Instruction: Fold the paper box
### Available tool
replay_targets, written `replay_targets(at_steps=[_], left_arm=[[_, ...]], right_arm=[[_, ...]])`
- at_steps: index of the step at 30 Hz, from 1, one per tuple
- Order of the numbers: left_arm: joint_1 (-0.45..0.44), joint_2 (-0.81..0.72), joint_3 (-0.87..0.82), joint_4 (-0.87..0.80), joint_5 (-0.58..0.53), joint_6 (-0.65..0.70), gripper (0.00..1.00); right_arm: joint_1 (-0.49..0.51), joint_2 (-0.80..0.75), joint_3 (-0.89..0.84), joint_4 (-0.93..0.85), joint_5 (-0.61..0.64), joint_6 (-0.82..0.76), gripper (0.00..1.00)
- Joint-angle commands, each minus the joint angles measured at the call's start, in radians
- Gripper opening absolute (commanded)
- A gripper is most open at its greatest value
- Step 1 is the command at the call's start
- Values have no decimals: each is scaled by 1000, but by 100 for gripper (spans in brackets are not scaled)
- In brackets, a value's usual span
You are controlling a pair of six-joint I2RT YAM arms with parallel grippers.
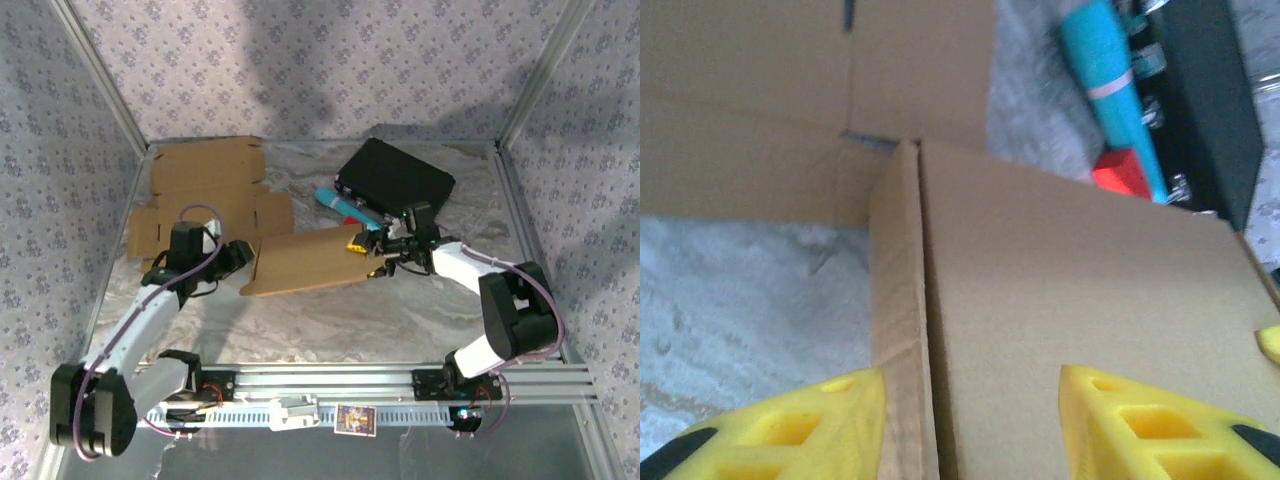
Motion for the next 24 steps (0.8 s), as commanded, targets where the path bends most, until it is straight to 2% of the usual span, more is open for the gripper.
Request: replay_targets(at_steps=[1,3,5,8,10,14,17,21,24], left_arm=[[-27,-68,47,-31,-104,44,50],[-53,-111,72,-20,-120,109,51],[-97,-158,96,1,-127,229,51],[-227,-221,126,22,-140,521,55],[-327,-247,152,-13,-128,746,66],[-475,-252,206,-189,-44,1171,80],[-535,-231,237,-308,-70,1360,89],[-567,-140,258,-392,-135,1556,91],[-567,-91,224,-291,-230,1598,93]], right_arm=[[-35,-65,68,-254,-23,132,50],[-56,-90,97,-393,-26,148,50],[-78,-120,103,-496,-30,170,48],[-113,-185,60,-546,-36,248,47],[-138,-217,47,-605,-34,256,46],[-176,-251,33,-670,-39,252,45],[-205,-242,38,-724,-50,213,44],[-224,-207,57,-788,-66,145,44],[-229,-183,67,-815,-77,110,43]])
